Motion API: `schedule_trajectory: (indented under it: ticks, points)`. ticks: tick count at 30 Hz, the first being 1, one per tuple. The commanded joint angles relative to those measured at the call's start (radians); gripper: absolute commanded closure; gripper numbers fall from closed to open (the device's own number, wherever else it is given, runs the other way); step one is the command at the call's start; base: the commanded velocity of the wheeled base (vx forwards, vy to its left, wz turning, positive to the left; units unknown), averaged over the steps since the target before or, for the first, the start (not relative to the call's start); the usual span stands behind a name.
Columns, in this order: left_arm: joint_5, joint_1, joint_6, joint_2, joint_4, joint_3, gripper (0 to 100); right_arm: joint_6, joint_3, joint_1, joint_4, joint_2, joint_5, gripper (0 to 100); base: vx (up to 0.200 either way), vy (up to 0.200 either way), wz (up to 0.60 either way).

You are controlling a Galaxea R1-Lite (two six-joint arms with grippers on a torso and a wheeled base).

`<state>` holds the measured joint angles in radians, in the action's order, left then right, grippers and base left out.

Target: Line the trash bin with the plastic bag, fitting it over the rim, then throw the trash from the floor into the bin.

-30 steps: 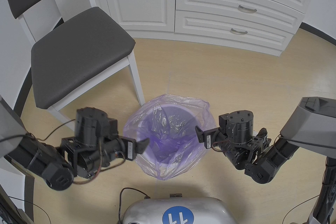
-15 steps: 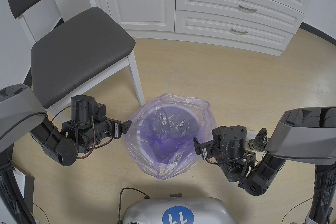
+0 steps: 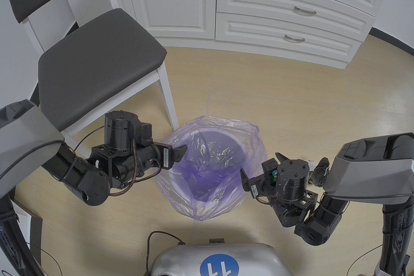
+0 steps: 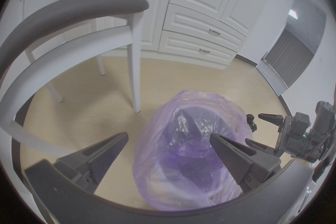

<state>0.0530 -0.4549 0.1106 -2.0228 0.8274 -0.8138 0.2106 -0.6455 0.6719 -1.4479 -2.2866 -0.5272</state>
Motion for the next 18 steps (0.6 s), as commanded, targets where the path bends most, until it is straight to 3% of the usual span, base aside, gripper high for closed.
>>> schedule_trajectory:
  ticks: [1,6,12,18]
  points:
    - [-0.005,0.048,-0.055,-0.053,-0.007,-0.050,0,0.004,0.004,-0.014,-0.006,-0.037,0.000,0,0.000,0.000,0.00]
    - [-0.025,0.122,-0.146,-0.034,-0.008,0.010,0,0.007,0.003,-0.022,-0.016,-0.074,-0.013,0,0.000,0.000,0.00]
    - [-0.027,0.140,-0.152,-0.083,-0.013,-0.021,0,0.010,0.006,-0.041,-0.016,-0.096,-0.013,0,0.000,0.000,0.00]
    - [-0.024,0.180,-0.209,-0.116,-0.050,-0.028,0,0.072,0.047,-0.078,-0.017,-0.091,-0.011,0,0.000,0.000,0.00]
